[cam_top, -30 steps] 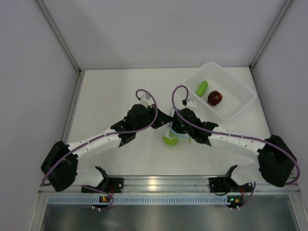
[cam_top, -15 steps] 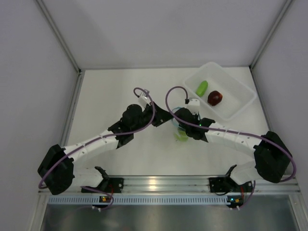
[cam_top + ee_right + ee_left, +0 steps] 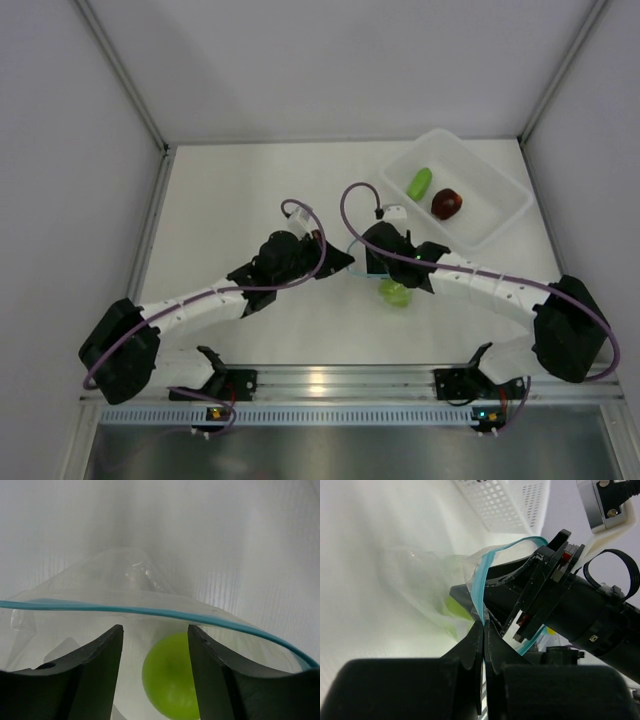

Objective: Open the zip-top bag and remove the fake food

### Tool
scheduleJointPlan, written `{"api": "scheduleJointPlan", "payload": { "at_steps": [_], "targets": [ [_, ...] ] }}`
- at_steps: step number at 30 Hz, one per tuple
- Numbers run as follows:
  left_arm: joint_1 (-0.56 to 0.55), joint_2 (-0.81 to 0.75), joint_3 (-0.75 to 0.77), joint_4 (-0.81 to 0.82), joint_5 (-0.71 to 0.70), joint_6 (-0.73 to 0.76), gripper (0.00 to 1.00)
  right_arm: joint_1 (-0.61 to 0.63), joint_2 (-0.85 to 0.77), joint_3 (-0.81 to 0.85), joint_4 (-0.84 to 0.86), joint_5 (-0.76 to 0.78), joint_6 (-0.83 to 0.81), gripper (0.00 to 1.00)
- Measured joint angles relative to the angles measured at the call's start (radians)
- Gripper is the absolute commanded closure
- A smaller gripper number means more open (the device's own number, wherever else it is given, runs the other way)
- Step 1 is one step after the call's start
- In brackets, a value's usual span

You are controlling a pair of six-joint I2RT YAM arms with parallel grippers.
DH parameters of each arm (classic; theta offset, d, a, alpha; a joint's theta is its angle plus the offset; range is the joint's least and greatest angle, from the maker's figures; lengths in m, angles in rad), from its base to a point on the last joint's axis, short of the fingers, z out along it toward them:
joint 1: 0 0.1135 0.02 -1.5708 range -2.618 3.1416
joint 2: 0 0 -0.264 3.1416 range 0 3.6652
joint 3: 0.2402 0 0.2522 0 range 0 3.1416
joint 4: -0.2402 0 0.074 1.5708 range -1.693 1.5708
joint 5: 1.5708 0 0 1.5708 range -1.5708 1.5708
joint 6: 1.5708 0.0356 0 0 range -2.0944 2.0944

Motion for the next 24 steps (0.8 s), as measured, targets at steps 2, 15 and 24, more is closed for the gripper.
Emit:
{"api": "scheduleJointPlan", "payload": {
  "at_steps": [2, 15, 24],
  "targets": [
    [-0.016, 0.000, -0.020, -0.010, -0.030, 0.014, 1.00, 0.000, 0.013, -0.019, 0.009, -0.045, 0.000, 0.42],
    [-0.190, 0.009, -0.030, -0.069, -0.323, 0.068, 1.00, 0.011, -0.038, -0.059, -0.094, -0.085, 0.014, 0.32],
    [-0.308, 0.072, 0.082, -0.204, -0.569, 0.062, 1.00, 0.028, -0.037, -0.092, -0.161, -0.044, 0.064, 0.01]
  ]
}}
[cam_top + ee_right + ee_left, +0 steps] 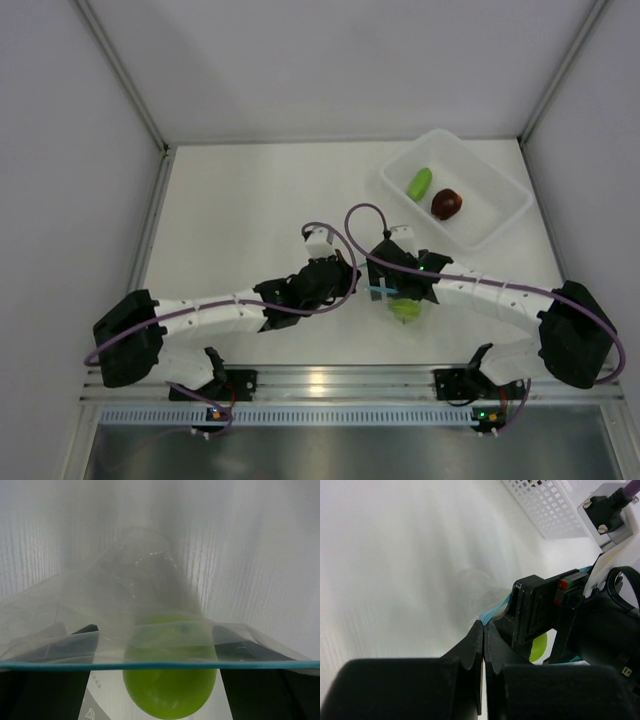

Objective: Open the zip-top bag and remove the fake food

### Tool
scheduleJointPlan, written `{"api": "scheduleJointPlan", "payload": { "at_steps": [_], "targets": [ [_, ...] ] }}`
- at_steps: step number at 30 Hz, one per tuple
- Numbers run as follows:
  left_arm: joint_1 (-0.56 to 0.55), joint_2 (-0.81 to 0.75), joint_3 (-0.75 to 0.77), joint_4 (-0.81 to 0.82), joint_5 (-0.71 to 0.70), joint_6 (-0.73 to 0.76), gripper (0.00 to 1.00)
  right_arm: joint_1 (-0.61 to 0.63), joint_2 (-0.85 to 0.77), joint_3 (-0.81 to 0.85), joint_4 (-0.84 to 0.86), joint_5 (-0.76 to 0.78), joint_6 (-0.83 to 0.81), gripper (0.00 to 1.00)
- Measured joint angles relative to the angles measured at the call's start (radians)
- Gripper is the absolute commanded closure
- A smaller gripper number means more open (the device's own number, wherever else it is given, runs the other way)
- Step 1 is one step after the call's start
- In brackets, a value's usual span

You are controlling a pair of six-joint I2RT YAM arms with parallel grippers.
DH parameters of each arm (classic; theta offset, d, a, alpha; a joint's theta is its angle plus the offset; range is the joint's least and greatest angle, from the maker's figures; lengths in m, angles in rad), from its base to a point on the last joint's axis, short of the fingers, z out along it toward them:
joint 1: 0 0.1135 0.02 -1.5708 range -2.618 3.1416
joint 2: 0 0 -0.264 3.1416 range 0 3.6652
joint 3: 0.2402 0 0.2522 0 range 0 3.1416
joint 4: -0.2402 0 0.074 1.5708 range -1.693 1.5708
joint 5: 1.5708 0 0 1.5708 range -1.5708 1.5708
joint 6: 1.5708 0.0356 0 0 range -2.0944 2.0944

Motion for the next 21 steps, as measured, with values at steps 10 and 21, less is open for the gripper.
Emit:
{"api": "scheduleJointPlan", "payload": {
  "at_steps": [10, 21],
  "targets": [
    [-0.046, 0.063, 0.043, -0.099, -0.122, -0.039, 1.00, 0.014, 0.102, -0.023, 0.018, 0.005, 0.031, 0.00],
    [0.027, 0.084, 0.105, -0.181, -0.134, -0.024, 1.00, 0.020, 0.165, 0.021, 0.085, 0.007, 0.027, 0.03]
  ]
}}
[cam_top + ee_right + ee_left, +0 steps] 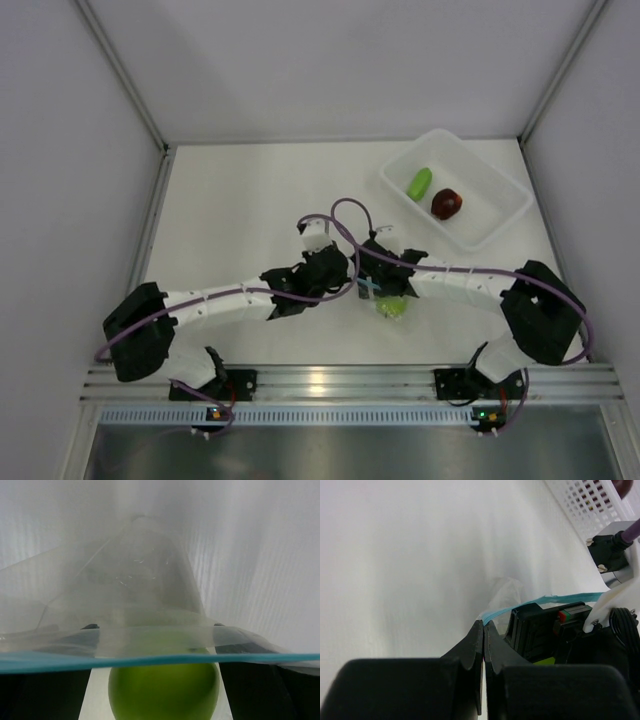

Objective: Open the zip-top bag and remove the fake food

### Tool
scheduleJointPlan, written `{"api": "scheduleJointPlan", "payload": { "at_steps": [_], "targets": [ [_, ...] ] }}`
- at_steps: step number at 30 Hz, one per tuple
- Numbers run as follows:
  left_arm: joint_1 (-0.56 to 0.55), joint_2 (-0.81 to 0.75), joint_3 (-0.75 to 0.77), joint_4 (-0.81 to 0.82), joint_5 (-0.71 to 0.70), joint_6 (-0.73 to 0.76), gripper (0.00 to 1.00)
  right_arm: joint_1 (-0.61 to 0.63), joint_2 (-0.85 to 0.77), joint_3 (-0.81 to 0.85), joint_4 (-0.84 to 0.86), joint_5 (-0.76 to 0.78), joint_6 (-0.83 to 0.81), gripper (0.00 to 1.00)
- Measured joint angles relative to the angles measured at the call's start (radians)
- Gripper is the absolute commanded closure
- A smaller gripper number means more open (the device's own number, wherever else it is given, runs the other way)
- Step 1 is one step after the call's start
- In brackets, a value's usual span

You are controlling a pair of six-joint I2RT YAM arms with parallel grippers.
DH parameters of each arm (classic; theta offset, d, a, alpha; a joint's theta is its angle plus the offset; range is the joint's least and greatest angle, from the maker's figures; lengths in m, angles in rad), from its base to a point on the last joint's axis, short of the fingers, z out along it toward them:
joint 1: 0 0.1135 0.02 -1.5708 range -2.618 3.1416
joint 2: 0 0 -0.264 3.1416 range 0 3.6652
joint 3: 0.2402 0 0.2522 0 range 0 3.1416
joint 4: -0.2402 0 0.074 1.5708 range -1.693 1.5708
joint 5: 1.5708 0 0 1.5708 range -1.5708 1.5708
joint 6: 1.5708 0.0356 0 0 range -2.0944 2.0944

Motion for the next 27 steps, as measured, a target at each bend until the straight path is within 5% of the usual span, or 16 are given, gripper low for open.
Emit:
{"api": "scheduleJointPlan", "payload": {
  "at_steps": [12, 27],
  "targets": [
    [0.172, -0.211, 0.049, -0.117, -0.145, 0.140, 1.00, -0.008, 0.271, 0.498, 0.022, -0.005, -0.144, 0.01],
    [0.009, 0.083, 0.025, -0.143, -0.268, -0.030, 1.00, -0.019, 0.278, 0.236, 0.056, -0.028, -0.091, 0.05]
  ]
}}
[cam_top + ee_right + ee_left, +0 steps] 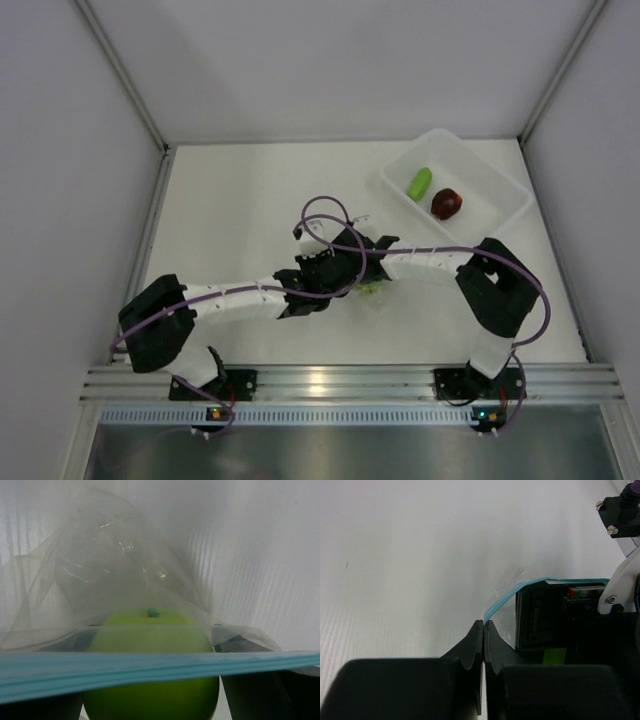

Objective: Open the zip-top bag and remove the fake food

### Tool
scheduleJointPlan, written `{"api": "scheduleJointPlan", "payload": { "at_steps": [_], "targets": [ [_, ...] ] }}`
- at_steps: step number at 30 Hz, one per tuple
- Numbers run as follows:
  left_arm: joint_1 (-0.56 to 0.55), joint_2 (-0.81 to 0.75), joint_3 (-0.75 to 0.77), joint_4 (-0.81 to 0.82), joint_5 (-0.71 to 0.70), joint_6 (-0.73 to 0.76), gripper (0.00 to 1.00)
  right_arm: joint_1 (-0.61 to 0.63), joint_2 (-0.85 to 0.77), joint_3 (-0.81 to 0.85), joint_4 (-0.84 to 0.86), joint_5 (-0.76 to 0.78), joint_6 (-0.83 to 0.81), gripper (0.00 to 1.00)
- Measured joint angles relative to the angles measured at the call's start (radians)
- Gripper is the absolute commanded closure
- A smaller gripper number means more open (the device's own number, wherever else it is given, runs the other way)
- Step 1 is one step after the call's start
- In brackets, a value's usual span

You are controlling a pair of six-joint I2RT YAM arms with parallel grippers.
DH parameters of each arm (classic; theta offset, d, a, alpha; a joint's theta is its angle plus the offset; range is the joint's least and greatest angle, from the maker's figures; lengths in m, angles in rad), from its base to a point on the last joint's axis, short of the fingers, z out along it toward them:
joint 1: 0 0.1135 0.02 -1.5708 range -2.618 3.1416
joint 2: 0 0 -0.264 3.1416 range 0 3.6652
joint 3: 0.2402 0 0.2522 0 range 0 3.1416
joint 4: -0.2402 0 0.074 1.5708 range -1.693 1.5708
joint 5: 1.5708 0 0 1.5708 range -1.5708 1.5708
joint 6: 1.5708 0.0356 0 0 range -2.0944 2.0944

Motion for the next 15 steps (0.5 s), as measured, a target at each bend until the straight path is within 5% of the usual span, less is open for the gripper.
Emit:
{"api": "scheduleJointPlan", "payload": {
  "at_steps": [8, 15],
  "targets": [
    [-0.012, 0.018, 0.014, -0.006, -0.008, -0.001, 1.00, -0.002, -0.038, -0.048, 0.024, -0.008, 0.030, 0.43],
    [-0.011, 0.027, 0.016, -0.005, 0.025, 0.008, 1.00, -0.002, -0.075, -0.054, 0.018, -0.023, 0.027, 0.52]
  ]
}}
